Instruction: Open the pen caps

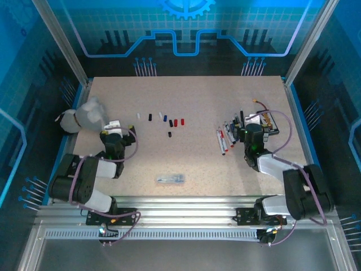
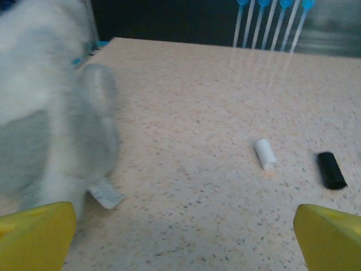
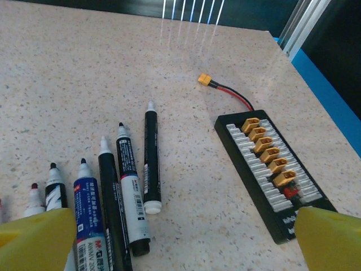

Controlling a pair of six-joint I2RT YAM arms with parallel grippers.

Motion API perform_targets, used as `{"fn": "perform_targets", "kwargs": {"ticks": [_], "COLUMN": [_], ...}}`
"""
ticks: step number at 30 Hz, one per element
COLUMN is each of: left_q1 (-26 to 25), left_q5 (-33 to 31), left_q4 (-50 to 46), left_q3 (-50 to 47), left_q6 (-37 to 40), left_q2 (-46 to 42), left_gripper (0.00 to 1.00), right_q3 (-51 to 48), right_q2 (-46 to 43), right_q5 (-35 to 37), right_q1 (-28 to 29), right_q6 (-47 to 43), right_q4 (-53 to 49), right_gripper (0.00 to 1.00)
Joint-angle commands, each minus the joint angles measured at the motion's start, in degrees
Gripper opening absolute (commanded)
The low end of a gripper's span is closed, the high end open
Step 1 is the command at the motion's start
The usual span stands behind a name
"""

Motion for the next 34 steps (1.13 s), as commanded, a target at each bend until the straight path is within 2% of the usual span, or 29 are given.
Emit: {"fn": "perform_targets", "kwargs": {"ticks": [1,2,3,4,5,6,7,9,10,12,15,21,26,30,34], "left_q1": [0.01,0.18,-0.17,-0.38,-0.38,-0.44,-0.39,-0.38,-0.38,-0.23,-0.03,-0.03,-0.03,0.00,0.03], "left_q5": [4.65,4.70,4.22,4.00,3.90,3.79,3.84,3.77,3.80,4.04,4.40,4.36,4.35,4.45,4.42], "left_q4": [-3.60,0.08,1.86,-1.83,-2.05,-0.26,-1.57,-1.47,-1.78,-2.06,-2.50,-2.52,-2.52,-2.52,-2.53], "left_q3": [2.62,2.54,2.66,3.38,3.74,3.58,3.75,3.89,3.91,4.16,4.27,4.24,4.25,4.27,4.27], "left_q6": [0.45,1.40,2.25,1.72,1.62,2.13,1.80,1.75,1.72,1.58,1.40,1.46,1.41,1.41,1.41], "left_q2": [-0.50,1.17,2.30,1.28,1.56,2.14,1.70,1.95,1.78,1.85,1.81,1.75,1.77,1.76,1.79], "left_gripper": [0.99,0.99,0.99,0.99,0.99,0.99,0.99,0.99,0.99,0.99,0.99,0.99,1.00,0.99,0.99], "right_q3": [-1.35,-1.27,-1.82,-0.50,-0.36,-2.47,-4.30,-2.65,-3.38,-3.17,-4.31,-4.18,-3.32,-2.17,-2.51], "right_q2": [4.10,5.88,7.80,6.44,6.73,8.68,10.74,8.62,9.59,9.16,9.64,9.62,9.61,9.49,9.48], "right_q5": [-3.65,-5.85,-7.37,-10.10,-14.03,-19.48,-18.75,-20.35,-20.22,-20.11,-16.26,-16.83,-18.99,-25.73,-26.29], "right_q1": [-1.24,-1.94,-2.55,-3.41,-4.84,-6.07,-5.96,-6.63,-6.70,-6.63,-4.29,-4.25,-5.09,-7.07,-7.36], "right_q6": [-3.21,-2.42,-3.58,-2.03,-1.68,-2.32,-3.17,-1.94,-2.43,-2.37,-3.94,-4.17,-3.81,-3.85,-3.72], "right_q4": [13.30,13.40,18.21,12.38,11.77,16.50,24.60,16.97,20.34,19.34,22.16,22.27,20.37,17.69,18.48], "right_gripper": [1.00,1.00,1.00,1.00,1.00,1.00,1.00,1.00,1.00,1.00,1.00,1.00,1.00,1.00,1.00]}}
